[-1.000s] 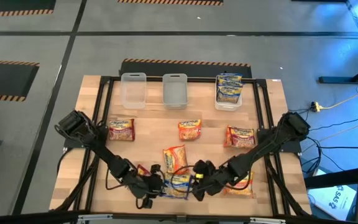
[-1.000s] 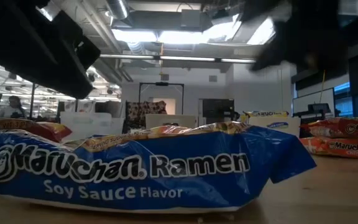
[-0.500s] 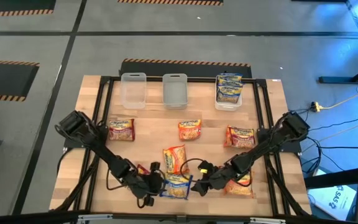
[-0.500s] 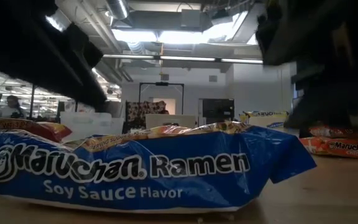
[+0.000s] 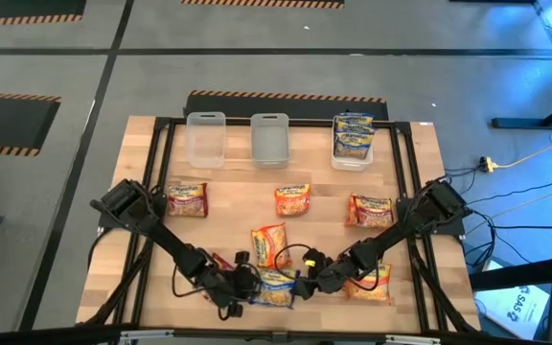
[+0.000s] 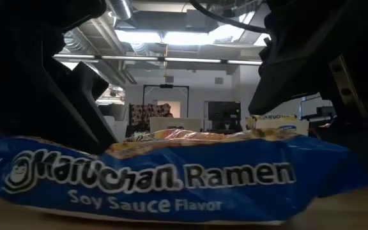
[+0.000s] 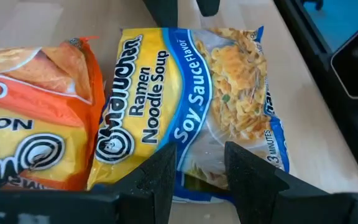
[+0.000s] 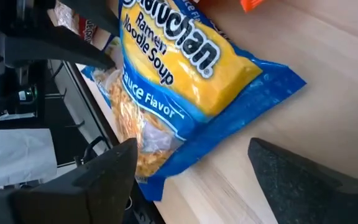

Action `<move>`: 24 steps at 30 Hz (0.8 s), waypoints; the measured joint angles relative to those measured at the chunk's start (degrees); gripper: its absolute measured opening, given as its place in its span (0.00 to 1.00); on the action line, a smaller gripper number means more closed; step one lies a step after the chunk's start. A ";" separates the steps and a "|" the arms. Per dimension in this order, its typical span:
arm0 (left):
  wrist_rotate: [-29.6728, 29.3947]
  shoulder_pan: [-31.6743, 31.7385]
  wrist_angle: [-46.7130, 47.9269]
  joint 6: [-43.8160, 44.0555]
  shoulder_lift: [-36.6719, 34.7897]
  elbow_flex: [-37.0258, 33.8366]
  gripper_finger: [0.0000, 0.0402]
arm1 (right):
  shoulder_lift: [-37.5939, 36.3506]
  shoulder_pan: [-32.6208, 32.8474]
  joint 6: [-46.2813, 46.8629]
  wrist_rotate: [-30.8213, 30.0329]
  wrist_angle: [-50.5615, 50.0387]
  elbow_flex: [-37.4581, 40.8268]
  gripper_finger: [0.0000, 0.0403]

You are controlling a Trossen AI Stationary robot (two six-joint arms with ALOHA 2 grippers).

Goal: Sort Maruchan noodles
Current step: Put the blue noodle pack into the white bin

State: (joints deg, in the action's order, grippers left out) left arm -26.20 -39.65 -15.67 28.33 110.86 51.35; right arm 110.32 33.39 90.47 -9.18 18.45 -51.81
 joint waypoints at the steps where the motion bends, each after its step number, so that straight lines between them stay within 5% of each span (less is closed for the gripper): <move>1: -0.15 -0.01 -0.25 0.56 0.60 0.00 0.33 | 0.00 0.00 0.01 -0.13 -0.01 0.00 0.77; 24: -4.12 -0.18 -8.63 1.12 4.84 -0.28 0.33 | 6.09 -0.01 -5.39 -8.74 7.71 -4.44 0.76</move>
State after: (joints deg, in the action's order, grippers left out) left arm -30.33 -39.83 -24.30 29.45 115.69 51.07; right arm 116.41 33.37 85.07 -17.93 26.16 -56.25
